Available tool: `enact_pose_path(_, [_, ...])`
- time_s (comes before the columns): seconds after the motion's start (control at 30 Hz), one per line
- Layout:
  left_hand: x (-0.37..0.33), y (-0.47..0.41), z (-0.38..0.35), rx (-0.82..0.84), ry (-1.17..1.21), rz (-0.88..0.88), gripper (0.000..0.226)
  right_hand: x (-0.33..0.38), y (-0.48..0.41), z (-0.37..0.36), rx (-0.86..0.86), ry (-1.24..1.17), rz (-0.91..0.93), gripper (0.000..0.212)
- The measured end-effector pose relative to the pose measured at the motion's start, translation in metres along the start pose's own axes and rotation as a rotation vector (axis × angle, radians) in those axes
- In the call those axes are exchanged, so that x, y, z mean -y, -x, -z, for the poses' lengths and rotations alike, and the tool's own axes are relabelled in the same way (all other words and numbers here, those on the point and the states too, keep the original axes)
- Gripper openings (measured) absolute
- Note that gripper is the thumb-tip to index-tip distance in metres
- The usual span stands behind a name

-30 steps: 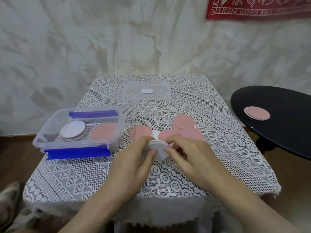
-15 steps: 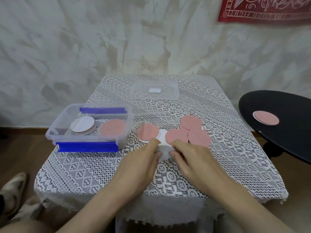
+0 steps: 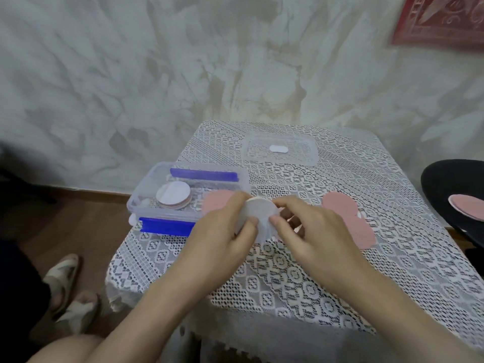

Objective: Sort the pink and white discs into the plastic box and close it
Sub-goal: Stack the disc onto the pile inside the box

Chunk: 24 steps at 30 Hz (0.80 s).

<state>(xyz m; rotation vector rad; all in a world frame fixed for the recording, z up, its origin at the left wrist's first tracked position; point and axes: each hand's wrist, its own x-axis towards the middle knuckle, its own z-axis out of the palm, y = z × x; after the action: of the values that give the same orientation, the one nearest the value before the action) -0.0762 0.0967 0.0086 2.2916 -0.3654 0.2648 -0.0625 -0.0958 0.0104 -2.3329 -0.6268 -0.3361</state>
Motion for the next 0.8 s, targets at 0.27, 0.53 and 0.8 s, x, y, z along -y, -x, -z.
enact_pose_path(0.27, [0.037, 0.000, 0.042, -0.063, 0.147, 0.115, 0.017, 0.025, -0.046, -0.025, 0.111, -0.171, -0.053, 0.016])
enact_pose_path(0.53, [0.083, 0.001, 0.095, -0.304, -0.178, 0.273, 0.020, 0.038, -0.098, -0.052, 0.132, -0.270, -0.142, 0.008])
enact_pose_path(0.8, [0.113, 0.004, 0.109, -0.215, -0.232, 0.420, 0.054, 0.065, -0.158, -0.096, 0.231, -0.143, -0.140, 0.002])
